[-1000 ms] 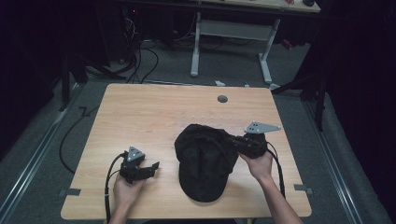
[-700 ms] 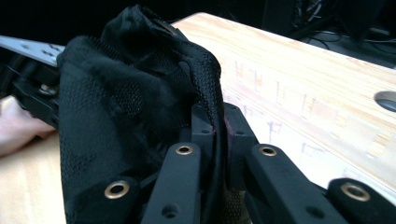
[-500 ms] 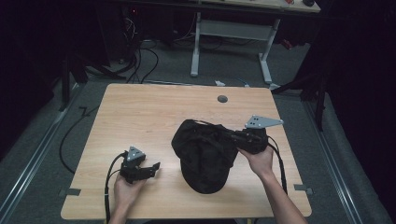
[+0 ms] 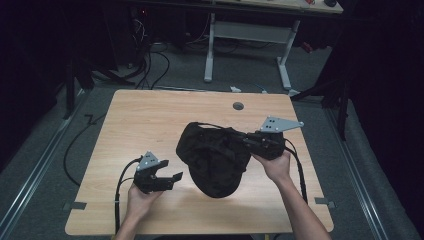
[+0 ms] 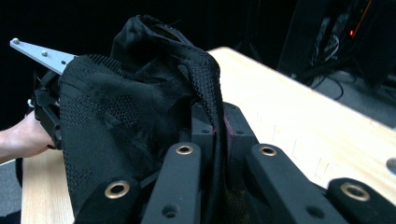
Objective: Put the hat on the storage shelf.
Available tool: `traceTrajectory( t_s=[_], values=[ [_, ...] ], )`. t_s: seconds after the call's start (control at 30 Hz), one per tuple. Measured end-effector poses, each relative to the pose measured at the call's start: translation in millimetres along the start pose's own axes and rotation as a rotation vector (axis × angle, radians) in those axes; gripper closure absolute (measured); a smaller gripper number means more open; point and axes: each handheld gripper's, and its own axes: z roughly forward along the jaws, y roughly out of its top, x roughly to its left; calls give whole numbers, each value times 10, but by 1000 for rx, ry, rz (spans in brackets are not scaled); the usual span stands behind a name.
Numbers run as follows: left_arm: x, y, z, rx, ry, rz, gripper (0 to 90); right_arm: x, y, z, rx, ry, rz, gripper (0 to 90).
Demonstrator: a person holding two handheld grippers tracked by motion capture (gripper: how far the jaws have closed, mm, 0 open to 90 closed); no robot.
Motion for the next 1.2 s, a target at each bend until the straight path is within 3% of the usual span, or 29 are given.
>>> traceTrajectory(
  t_s=[0.13, 0.27, 0.43, 0.63, 0.8, 0.9, 1.0, 1.2],
  values=[
    [-129, 75, 40, 24, -63, 10, 236, -26, 47, -24, -9, -1, -13, 859],
    [-218, 121, 75, 49, -122, -9, 219, -13, 76, -37, -7, 4, -34, 859],
    [-277, 162, 146, 86, -139, -10, 197, -4, 86, -42, -19, 25, -48, 859],
    [-357, 207, 156, 110, -207, -29, 190, 31, 93, -50, -41, 53, -69, 858],
    [-399, 235, 162, 131, -237, -16, 202, 43, 83, -18, -65, 70, -79, 858],
    [-428, 248, 155, 152, -253, -10, 261, 52, 90, 6, -66, 70, -91, 858],
    [-460, 254, 149, 174, -266, 12, 382, 45, 92, 14, -64, 69, -91, 858],
    [-512, 234, 134, 221, -314, 14, 493, -3, 110, 13, -73, 41, -76, 856]
  ],
)
